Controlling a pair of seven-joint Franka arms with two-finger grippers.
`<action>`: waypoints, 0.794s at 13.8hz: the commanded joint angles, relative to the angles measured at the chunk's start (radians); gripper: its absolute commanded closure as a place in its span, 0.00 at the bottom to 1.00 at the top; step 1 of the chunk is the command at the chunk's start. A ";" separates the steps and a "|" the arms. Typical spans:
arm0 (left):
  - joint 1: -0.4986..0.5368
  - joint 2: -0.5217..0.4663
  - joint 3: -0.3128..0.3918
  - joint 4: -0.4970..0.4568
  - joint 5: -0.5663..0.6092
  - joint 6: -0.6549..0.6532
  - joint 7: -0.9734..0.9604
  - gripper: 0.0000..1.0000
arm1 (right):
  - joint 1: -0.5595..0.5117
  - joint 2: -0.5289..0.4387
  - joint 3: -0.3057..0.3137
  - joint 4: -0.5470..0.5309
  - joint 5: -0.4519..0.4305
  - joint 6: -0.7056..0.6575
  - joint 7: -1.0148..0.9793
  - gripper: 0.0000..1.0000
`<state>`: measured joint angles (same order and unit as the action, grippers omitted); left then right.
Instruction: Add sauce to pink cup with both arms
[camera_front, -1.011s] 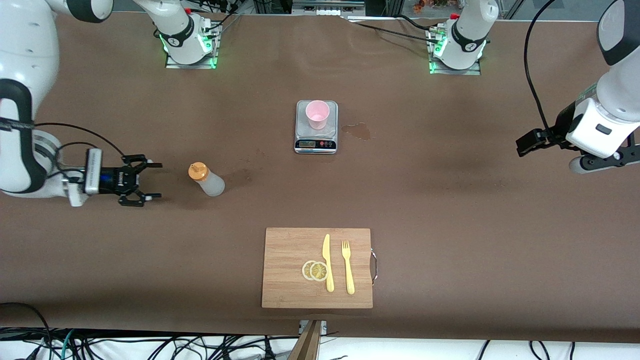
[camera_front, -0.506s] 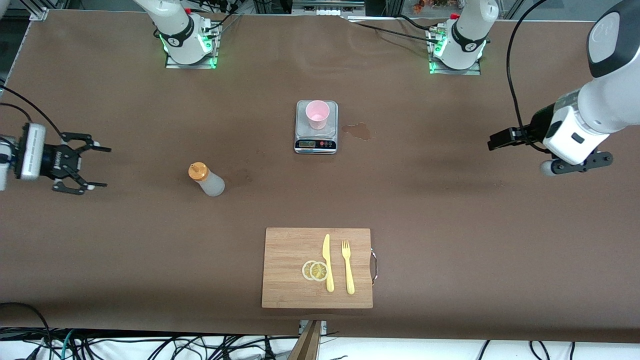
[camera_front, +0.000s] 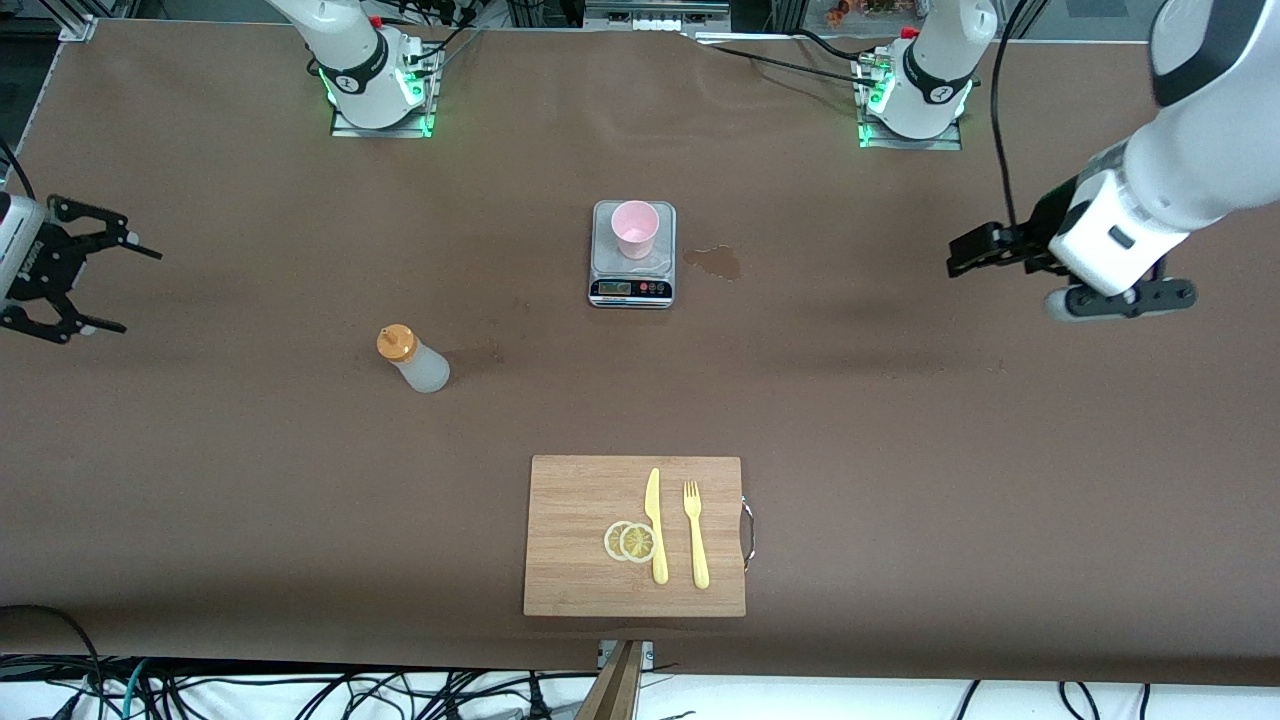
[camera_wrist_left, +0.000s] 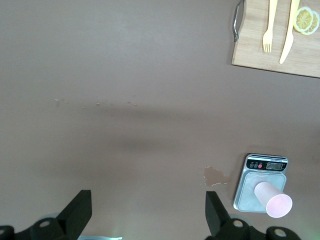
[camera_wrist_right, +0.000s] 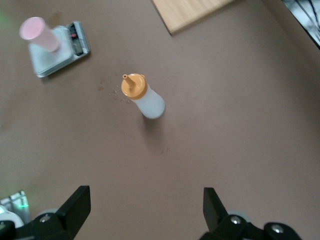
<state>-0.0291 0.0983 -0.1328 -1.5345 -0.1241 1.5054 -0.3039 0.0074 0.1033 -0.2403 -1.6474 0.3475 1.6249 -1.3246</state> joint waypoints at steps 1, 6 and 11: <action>0.003 -0.063 -0.005 -0.002 0.101 -0.050 0.017 0.00 | 0.058 -0.092 0.016 -0.026 -0.129 0.015 0.282 0.00; 0.047 -0.088 0.001 -0.013 0.118 -0.034 0.019 0.00 | 0.098 -0.096 0.102 0.121 -0.343 -0.123 0.768 0.00; 0.005 -0.108 0.065 -0.032 0.133 -0.031 0.091 0.00 | 0.100 -0.099 0.110 0.173 -0.351 -0.146 1.015 0.00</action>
<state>0.0017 0.0200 -0.0998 -1.5407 -0.0155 1.4663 -0.2618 0.1118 0.0012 -0.1098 -1.4947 0.0055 1.4683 -0.3420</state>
